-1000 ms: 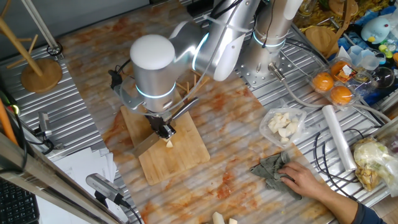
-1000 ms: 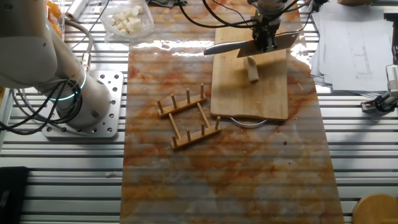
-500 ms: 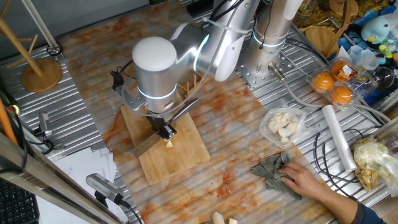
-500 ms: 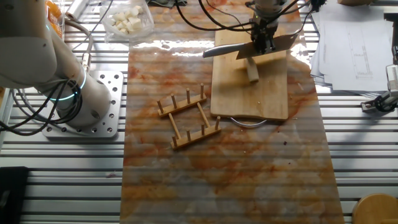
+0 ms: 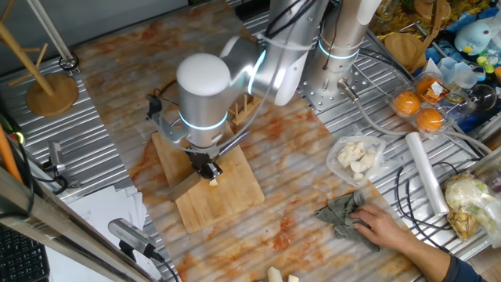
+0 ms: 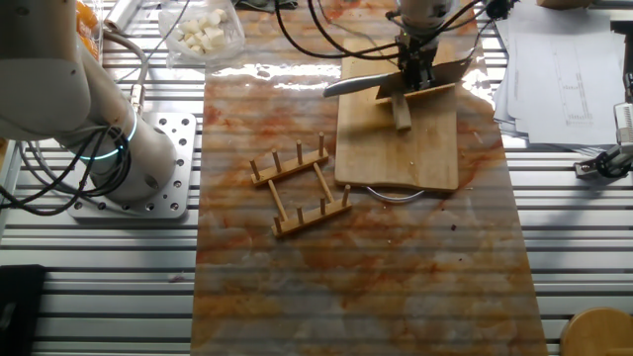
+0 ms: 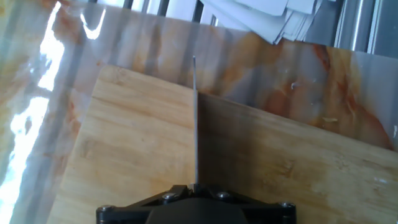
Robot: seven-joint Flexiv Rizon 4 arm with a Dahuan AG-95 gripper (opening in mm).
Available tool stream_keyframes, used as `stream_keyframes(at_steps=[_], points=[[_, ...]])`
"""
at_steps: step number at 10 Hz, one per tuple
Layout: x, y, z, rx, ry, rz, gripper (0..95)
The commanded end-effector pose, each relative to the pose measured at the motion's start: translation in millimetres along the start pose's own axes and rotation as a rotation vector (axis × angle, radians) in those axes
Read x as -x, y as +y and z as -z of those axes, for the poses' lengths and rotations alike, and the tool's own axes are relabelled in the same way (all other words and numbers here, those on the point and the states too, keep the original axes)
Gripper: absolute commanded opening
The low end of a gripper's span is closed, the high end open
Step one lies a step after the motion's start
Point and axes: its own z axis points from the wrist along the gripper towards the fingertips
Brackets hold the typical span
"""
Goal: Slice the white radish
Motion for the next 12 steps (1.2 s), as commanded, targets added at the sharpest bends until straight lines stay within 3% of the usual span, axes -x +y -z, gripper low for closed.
stream_keyframes(at_steps=[1, 2, 6, 7, 10, 12], points=[[9.5, 5.7, -1.4, -0.017, 0.011, -0.009, 0.0], [12.6, 7.0, 0.4, 0.009, -0.002, -0.024, 0.0], [17.6, 8.8, 12.0, 0.014, 0.012, -0.02, 0.0], [21.0, 8.6, 26.0, 0.018, 0.043, -0.03, 0.0], [19.6, -4.4, 48.1, 0.025, 0.073, -0.029, 0.0], [10.8, -11.5, 45.8, 0.027, 0.074, -0.029, 0.0]])
